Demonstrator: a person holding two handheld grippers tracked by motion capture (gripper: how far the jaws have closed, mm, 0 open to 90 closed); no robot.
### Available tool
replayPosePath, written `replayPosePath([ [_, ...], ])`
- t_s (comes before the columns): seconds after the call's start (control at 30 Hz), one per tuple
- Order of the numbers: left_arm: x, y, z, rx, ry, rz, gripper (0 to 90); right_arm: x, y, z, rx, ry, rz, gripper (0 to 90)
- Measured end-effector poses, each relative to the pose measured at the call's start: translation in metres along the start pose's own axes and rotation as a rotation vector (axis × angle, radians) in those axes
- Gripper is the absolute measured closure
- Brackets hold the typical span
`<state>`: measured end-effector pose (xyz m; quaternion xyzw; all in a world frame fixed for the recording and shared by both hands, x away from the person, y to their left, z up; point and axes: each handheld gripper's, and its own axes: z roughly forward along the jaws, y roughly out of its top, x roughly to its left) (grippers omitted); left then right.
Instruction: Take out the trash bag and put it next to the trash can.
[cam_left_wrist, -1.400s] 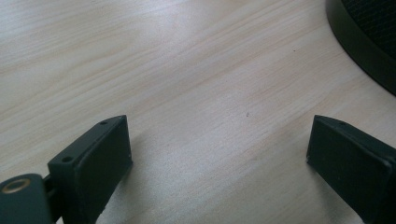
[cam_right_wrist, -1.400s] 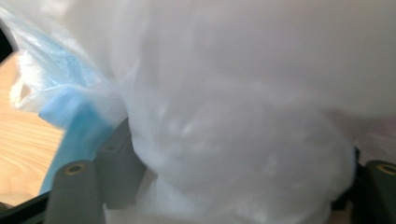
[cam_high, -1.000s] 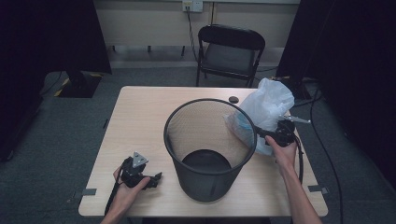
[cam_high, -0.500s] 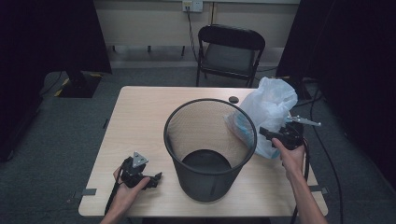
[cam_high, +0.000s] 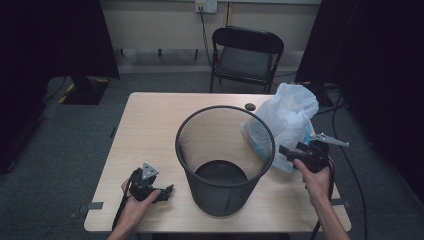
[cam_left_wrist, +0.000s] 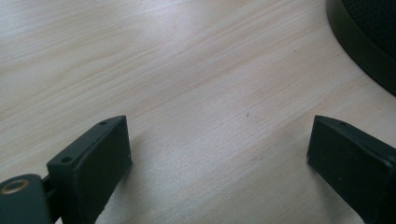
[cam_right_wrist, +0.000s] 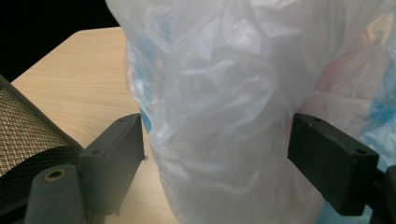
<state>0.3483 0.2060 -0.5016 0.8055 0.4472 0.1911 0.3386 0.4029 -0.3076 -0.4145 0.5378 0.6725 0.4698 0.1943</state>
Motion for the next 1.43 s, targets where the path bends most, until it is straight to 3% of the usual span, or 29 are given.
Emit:
replayPosePath([
  [0.33, -0.001, 0.0, 0.001, 0.0, 0.01, -0.01, 5.1, 0.009, -0.029, -0.014, 0.029, 0.045, -0.018, 18.8],
  [0.77, -0.002, 0.001, 0.001, 0.001, 0.013, -0.014, 4.9, 0.029, -0.082, -0.013, 0.18, 0.075, -0.121, 20.3],
  [0.93, -0.004, 0.001, 0.001, -0.003, 0.014, -0.025, 4.8, 0.034, -0.093, -0.003, 0.236, 0.041, -0.169, 21.2],
  [1.1, -0.006, 0.001, 0.002, -0.002, 0.02, -0.031, 4.4, 0.031, -0.096, 0.006, 0.267, 0.015, -0.177, 19.8],
  [1.23, -0.006, 0.001, 0.002, -0.002, 0.021, -0.03, 4.3, 0.032, -0.1, 0.011, 0.248, -0.021, -0.225, 18.2],
  [1.3, -0.006, 0.001, 0.002, -0.001, 0.023, -0.031, 4.1, 0.034, -0.104, 0.013, 0.23, -0.052, -0.28, 17.2],
  [1.43, -0.006, 0.002, 0.002, 0.0, 0.021, -0.027, 3.6, 0.034, -0.103, 0.014, 0.226, -0.074, -0.264, 17.2],
])
